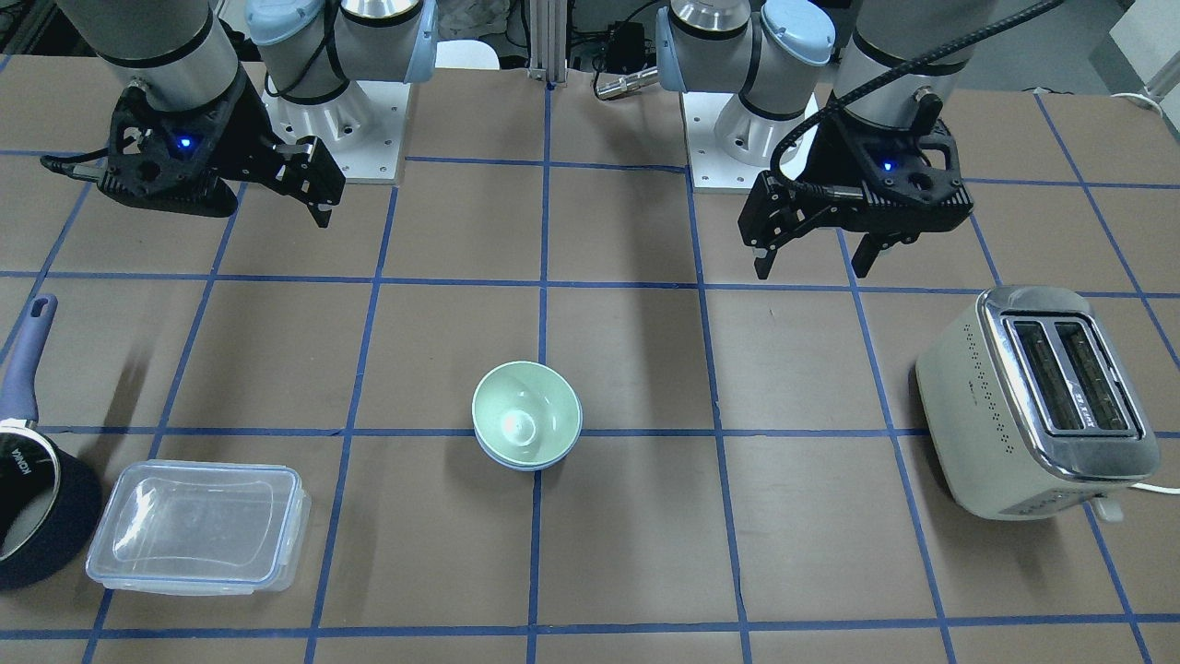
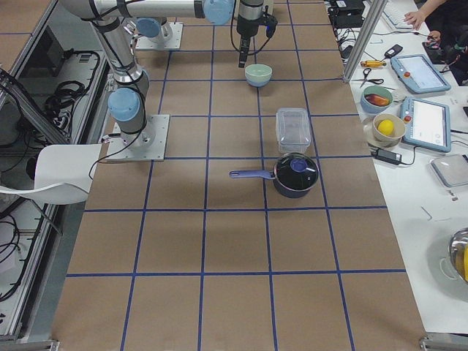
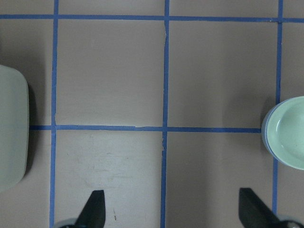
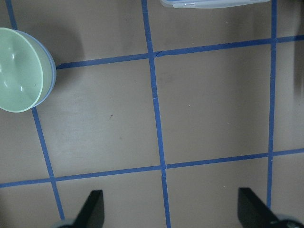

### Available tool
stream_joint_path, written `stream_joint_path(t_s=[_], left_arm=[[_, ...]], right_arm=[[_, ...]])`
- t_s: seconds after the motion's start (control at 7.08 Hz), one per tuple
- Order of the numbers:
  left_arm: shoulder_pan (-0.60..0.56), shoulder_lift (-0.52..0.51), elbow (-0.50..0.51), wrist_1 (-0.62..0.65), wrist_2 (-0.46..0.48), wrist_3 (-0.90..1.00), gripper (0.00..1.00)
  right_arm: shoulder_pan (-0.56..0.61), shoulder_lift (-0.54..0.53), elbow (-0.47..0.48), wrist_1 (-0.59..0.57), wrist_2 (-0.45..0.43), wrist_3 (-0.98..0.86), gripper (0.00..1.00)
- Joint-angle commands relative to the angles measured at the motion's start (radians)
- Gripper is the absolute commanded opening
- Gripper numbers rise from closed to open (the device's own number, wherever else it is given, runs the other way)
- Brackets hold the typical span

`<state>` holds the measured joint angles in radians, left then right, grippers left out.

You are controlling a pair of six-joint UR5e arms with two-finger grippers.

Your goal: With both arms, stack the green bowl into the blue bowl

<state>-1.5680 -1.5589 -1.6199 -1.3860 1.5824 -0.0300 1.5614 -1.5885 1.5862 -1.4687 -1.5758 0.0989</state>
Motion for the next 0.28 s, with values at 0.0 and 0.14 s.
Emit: stream_joint_path(t_s=[0.0,0.14], left_arm=[[-0.001,-0.006,0.0,-0.031,-0.002,-0.004,1.0],[-0.001,-0.004,0.002,-0.033,-0.002,-0.004,1.0]], right_arm=[[-0.001,-0.001,0.003,0.001,-0.001,0.001,1.0],[-0.001,-0.001,0.003,0.001,-0.001,-0.001,1.0]])
